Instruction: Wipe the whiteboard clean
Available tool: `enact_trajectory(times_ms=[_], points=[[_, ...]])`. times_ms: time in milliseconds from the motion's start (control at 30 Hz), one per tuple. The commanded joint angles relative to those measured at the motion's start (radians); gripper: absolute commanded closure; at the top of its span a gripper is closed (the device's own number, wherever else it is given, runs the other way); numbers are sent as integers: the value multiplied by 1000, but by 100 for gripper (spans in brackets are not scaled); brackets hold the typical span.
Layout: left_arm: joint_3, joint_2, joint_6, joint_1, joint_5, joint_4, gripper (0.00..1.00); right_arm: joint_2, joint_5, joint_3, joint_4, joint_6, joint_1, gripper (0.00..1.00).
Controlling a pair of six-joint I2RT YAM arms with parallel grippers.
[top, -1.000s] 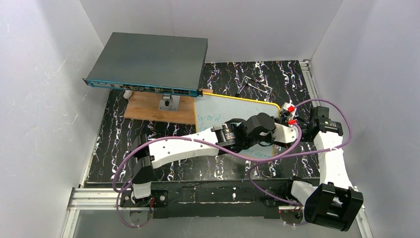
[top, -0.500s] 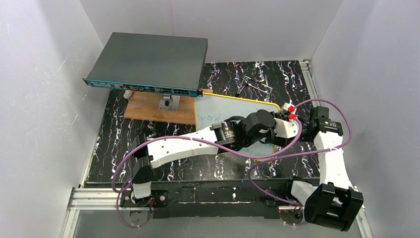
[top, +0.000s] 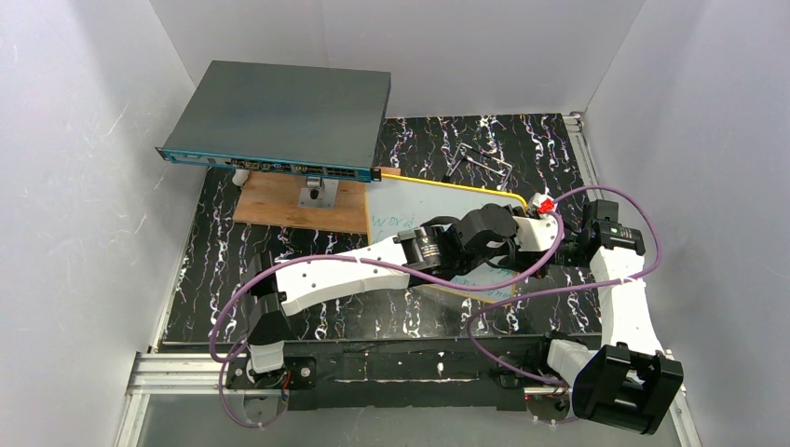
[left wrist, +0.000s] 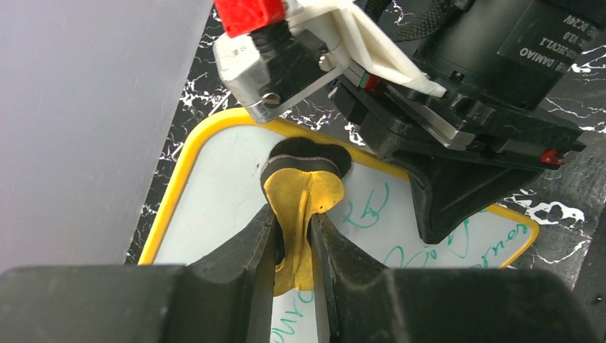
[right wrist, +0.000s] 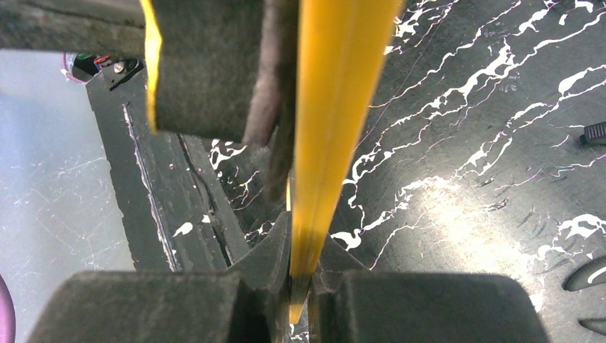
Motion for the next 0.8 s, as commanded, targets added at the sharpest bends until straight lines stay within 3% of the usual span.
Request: enact_trajectory(times_ms=[0, 533, 767], points=[[51, -31, -55, 78, -113, -25, 100, -32, 103, 4, -89, -120, 32, 99], [64, -62, -141, 80, -70, -79, 100, -27, 103, 4, -90, -119, 32, 99], [83, -72, -309, 93, 84, -148, 100, -27, 103, 5, -88, -120, 32, 99]])
